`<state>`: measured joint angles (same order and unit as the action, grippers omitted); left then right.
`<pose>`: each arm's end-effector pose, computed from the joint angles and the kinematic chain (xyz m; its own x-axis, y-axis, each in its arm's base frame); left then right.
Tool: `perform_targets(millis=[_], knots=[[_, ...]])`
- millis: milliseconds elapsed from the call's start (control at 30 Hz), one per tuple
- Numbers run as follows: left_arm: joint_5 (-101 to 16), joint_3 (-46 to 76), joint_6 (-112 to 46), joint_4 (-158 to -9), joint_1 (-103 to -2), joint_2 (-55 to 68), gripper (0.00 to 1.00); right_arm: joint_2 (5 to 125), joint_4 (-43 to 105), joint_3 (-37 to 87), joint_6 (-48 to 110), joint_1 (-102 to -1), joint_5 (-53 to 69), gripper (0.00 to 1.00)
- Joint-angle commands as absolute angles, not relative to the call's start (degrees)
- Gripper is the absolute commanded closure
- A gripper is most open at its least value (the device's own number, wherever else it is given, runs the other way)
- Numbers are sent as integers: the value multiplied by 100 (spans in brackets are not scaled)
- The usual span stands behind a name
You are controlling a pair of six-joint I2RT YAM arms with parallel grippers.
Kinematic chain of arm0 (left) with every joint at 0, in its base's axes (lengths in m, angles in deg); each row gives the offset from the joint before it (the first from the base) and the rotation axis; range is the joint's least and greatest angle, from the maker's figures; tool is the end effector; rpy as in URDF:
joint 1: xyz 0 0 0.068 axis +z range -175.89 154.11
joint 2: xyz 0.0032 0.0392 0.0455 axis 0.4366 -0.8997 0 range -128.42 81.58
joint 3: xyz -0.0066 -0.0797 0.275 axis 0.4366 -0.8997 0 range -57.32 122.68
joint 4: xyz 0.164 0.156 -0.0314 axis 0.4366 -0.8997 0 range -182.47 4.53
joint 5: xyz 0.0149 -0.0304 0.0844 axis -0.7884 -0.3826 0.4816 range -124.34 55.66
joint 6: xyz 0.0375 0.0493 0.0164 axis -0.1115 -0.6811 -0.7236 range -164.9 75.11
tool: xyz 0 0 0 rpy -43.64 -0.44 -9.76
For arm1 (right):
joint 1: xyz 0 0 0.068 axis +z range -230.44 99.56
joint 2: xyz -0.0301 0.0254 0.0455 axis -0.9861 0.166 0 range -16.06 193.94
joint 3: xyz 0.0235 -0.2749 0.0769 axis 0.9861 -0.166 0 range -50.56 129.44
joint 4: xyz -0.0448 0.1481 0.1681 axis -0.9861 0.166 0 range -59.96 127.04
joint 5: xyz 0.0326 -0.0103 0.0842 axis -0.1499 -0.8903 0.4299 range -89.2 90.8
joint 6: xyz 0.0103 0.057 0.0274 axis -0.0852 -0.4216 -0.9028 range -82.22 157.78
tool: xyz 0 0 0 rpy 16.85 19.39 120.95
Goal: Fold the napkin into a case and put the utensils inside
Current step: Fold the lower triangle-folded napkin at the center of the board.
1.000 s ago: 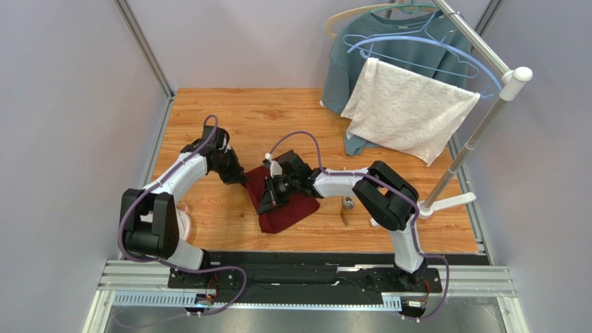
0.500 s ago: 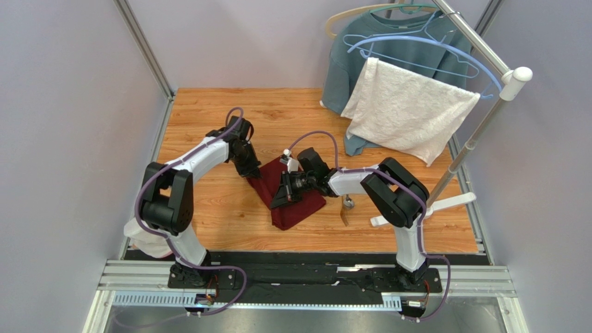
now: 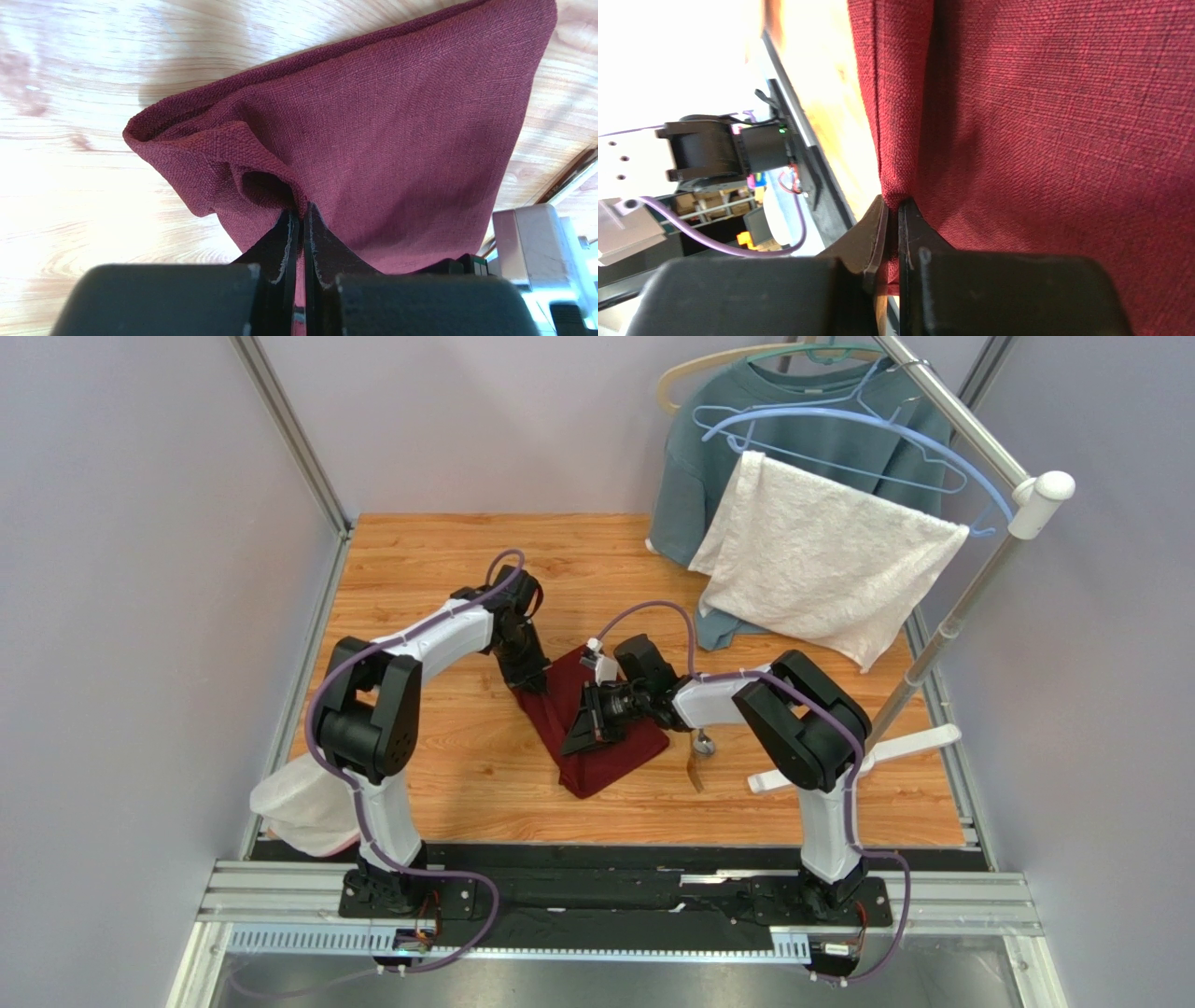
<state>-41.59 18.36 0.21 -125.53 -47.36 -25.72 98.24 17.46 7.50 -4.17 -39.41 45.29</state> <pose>0.3245 -0.1345 0.2032 -0.9070 -0.3983 -0.1370 -0.3434 0.8875 -0.3072 0.2637 0.2756 0.1506 -0.9561 -0.1998 -0.2145 -0.2845 0.4557 0.8434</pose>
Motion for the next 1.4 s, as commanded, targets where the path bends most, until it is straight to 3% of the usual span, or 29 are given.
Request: perform_targets(millis=[0,167,267,733,833,867,967,1367], knots=[[-3874,2117,90,-12353,-4759,-2591,100,9636,2607,876,139,-3940,4545,88],[-3856,2091,81,-12344,-4768,-2626,100,9460,2915,982,140,-4124,4501,64],[-3891,2126,90,-12336,-4777,-2643,100,9310,2977,1061,210,-4221,4457,55],[-3891,2257,46,-12371,-4812,-2722,100,9362,3619,1781,227,-4810,4212,48],[-3909,2301,37,-12379,-4821,-2766,100,9783,4136,2360,481,-4828,3957,64],[-3909,2310,54,-12379,-4838,-2775,100,9871,4207,2457,483,-4828,3939,80],[-3918,2380,72,-12397,-4865,-2828,100,10100,4015,2563,430,-4810,3781,100],[-3979,2785,160,-12458,-5093,-3135,100,10619,4006,2538,421,-4731,3350,100]])
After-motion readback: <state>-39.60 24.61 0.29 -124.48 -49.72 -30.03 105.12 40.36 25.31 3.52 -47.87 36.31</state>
